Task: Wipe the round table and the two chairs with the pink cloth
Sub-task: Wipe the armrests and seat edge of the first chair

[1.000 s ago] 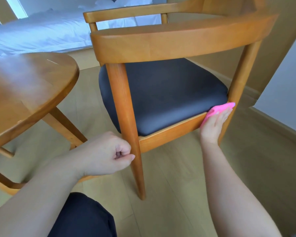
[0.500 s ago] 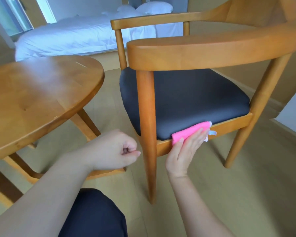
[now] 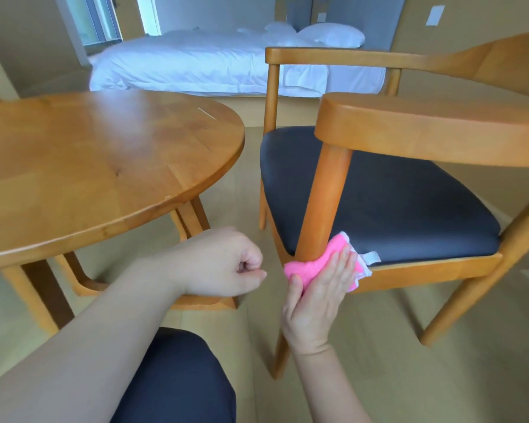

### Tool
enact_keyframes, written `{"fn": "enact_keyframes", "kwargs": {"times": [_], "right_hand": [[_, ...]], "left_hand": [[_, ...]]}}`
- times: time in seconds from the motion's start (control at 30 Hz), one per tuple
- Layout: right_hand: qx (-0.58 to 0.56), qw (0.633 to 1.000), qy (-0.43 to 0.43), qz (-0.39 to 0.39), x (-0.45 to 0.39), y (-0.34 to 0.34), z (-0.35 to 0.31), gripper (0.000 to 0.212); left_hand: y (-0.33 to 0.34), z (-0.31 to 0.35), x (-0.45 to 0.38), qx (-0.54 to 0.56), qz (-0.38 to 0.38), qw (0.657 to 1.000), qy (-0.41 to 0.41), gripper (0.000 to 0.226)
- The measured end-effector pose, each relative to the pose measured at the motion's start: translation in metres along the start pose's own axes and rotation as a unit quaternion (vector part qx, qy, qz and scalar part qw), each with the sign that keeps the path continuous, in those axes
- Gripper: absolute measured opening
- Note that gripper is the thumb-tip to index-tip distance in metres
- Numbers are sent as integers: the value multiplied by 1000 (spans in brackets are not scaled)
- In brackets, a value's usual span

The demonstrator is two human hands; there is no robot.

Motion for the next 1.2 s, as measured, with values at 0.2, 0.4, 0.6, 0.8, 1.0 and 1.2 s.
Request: {"fn": "enact_keyframes", "kwargs": {"times": [0.2, 0.4, 0.6, 0.8, 1.0, 1.2], "right_hand": [[-86, 996, -31, -9, -57, -19, -36, 60], [-17, 996, -15, 87, -121, -34, -82, 53], [0, 996, 10, 90, -123, -35, -86, 56], [-7, 997, 1, 79, -94, -28, -69, 58], [-9, 1000, -25, 6, -22, -8, -28, 58], [-38, 994, -100, -10, -12, -8, -16, 80]], "left_hand": [[0, -8, 2, 19, 40, 999, 23, 45], [0, -12, 2, 17, 51, 998, 21, 47], [0, -15, 3, 12, 53, 998, 19, 47], [1, -15, 4, 4, 46, 999, 18, 47], [1, -10, 3, -3, 41, 999, 17, 44], [7, 10, -6, -4, 34, 998, 56, 44]]}}
Point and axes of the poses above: each hand's wrist, its own x-axis away from the middle knuckle, its own y-axis out of the palm, z = x × y, the point moved 5 cm from there along -x, towards the middle knuckle
